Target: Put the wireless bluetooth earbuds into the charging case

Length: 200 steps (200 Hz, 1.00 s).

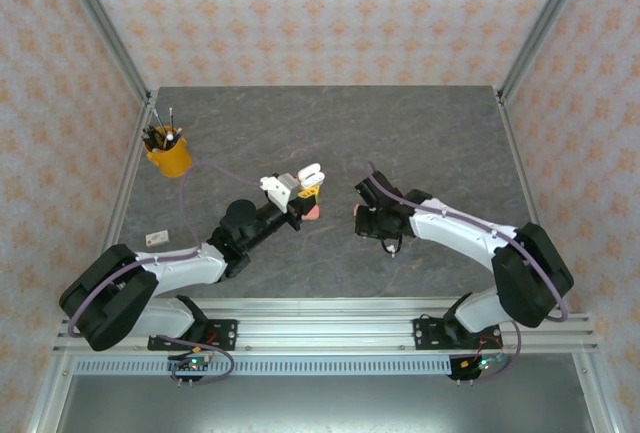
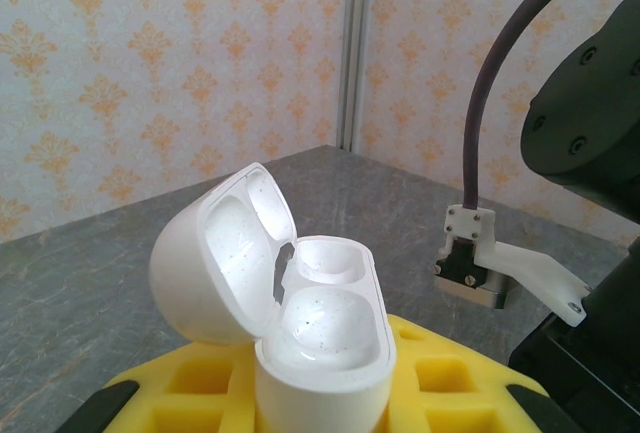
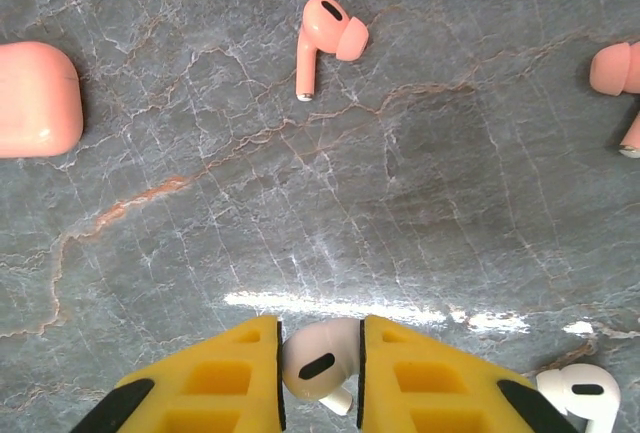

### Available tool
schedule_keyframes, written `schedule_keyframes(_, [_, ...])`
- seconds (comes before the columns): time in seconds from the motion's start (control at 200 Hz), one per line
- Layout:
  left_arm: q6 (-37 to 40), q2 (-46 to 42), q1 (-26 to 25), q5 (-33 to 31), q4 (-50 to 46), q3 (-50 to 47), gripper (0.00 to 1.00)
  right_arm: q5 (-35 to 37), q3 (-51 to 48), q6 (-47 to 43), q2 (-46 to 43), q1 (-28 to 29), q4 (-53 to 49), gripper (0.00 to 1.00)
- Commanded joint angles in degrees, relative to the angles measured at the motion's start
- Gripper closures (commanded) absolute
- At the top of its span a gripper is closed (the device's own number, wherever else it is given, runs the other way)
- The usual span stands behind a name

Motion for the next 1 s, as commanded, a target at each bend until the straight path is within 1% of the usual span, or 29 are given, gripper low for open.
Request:
schedule_keyframes(0.0, [-0.09,-1.2,-0.12,0.13,0.34,1.31,1.0,1.88,-0.93,-0.82,-1.67,-0.35,1.4,0.79])
schedule_keyframes(0.16, [-0.05,-1.24,-0.15,0.22,0.17,1.29,1.0,1.77,-0.24,-0.91,-4.05,-0.61,1.27,0.79])
schedule_keyframes(0.385, [0.11,-1.88,-0.1,0.9,-0.78,1.97,1.0,1.63,4.41,-1.23,-8.96,-1.05,-0.83,0.79])
schedule_keyframes(0.721, [0.35,-2.06,-0.15,1.65,-1.75,3.61,1.0,2.36,18.19,-5.17,-13.16,-1.58,-3.13,0.78])
schedule_keyframes(0.861, [0.92,-1.83,-0.15,2.03,-2.59,5.24,1.0,1.58,23.63,-6.71,-13.03,-1.67,-1.64,0.78])
schedule_keyframes(0.996, [0.99,-0.23,-0.15,2.16,-2.65,7.81,1.0,-0.42,25.97,-7.27,-12.74,-1.66,2.92,0.78])
